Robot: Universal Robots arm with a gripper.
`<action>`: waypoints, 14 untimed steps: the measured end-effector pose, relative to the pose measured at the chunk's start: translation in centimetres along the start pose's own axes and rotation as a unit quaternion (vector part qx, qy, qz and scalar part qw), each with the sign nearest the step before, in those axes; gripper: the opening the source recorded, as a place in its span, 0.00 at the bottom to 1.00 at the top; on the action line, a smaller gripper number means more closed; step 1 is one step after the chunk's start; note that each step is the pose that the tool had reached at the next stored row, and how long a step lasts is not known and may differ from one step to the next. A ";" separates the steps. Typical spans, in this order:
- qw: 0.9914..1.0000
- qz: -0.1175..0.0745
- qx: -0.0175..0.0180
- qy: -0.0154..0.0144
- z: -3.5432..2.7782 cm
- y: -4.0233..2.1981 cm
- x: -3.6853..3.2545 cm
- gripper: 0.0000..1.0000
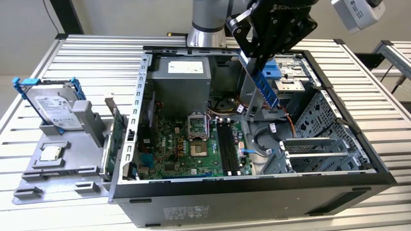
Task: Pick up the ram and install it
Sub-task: 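Insert the ram into the slot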
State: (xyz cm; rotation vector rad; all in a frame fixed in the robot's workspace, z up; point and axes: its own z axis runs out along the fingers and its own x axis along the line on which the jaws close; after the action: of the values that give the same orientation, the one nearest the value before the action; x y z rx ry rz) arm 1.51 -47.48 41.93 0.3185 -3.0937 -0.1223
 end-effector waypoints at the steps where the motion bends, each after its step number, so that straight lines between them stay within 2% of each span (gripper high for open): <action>1: 1.000 0.000 0.000 0.000 0.00 0.00 0.00 0.00; 8: 1.000 0.025 -0.001 -0.002 0.00 0.00 0.00 0.00; 14: 0.999 0.054 -0.001 -0.004 0.00 0.00 0.00 0.00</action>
State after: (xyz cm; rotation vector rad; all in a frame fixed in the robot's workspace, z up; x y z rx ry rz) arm 1.51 -47.48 41.93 0.1492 -3.1107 -0.1246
